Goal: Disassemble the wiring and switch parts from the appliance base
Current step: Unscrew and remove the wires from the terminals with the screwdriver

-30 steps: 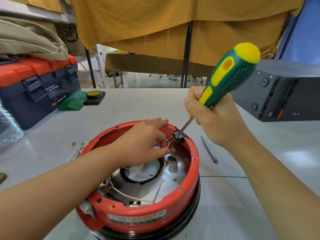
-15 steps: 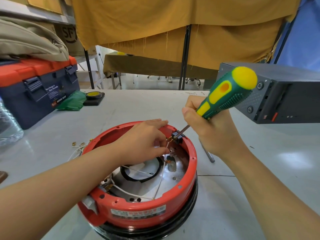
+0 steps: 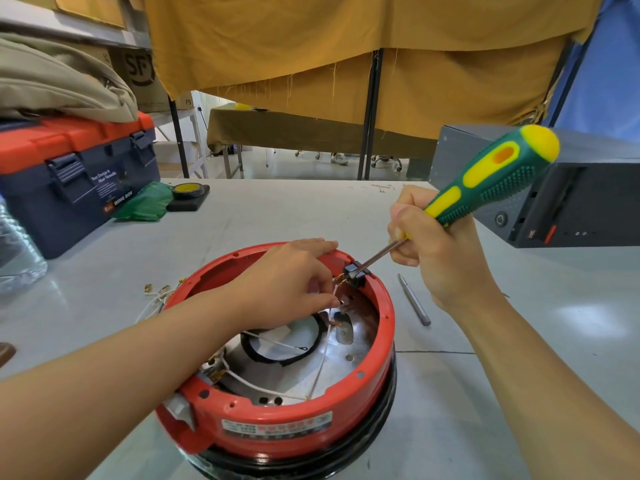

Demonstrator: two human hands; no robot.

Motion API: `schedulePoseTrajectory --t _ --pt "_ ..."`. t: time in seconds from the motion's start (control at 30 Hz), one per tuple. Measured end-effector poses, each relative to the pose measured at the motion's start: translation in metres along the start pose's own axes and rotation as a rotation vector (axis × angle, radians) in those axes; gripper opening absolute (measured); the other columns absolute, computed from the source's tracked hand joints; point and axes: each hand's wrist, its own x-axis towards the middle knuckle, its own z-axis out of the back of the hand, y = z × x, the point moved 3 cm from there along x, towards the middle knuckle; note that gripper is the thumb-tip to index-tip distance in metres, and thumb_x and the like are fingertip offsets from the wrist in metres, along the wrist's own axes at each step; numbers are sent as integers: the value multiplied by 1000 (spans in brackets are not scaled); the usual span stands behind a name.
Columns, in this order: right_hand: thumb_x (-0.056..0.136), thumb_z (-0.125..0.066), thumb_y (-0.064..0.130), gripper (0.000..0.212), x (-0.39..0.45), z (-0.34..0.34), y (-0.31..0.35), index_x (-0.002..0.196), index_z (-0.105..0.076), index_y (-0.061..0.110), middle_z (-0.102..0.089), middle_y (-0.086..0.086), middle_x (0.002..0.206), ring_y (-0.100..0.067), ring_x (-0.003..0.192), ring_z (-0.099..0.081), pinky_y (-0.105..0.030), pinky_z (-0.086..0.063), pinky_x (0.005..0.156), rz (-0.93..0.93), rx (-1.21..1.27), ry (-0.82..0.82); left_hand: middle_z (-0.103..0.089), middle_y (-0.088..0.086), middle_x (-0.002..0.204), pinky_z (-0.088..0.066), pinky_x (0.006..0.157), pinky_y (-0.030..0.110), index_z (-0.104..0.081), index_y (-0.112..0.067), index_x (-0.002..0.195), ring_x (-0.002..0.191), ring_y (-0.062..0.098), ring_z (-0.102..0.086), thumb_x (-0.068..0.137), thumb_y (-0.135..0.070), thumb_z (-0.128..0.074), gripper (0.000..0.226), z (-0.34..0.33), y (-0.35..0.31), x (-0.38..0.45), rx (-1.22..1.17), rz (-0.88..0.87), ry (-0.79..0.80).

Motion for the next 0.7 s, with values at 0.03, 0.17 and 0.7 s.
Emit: schedulePoseTrajectory --t 0.03,0.17,0.7 --pt "79 -47 9 32 1 2 -1 51 -32 16 -23 2 48 -8 40 -20 -17 -22 42 -15 23 -6 -30 -3 154 -27 106 20 -65 -24 69 140 9 -28 84 -35 -66 19 0 0 0 -2 3 1" --pt "77 -47 9 32 1 6 -4 50 -32 17 -20 -3 48 -10 41 -18 -16 -21 43 -34 60 -37 -31 -3 153 -27 104 18 -60 -28 65 138 8 -30 84 -33 -67 20 0 0 1 -7 3 -6" --pt "73 -45 9 22 -1 15 -11 55 -33 9 -28 11 40 -8 37 -17 -15 -19 42 -88 167 -128 -31 -5 153 -20 101 15 -67 -27 69 139 6 -27 82 -37 -67 16 -3 2 0 -23 58 1"
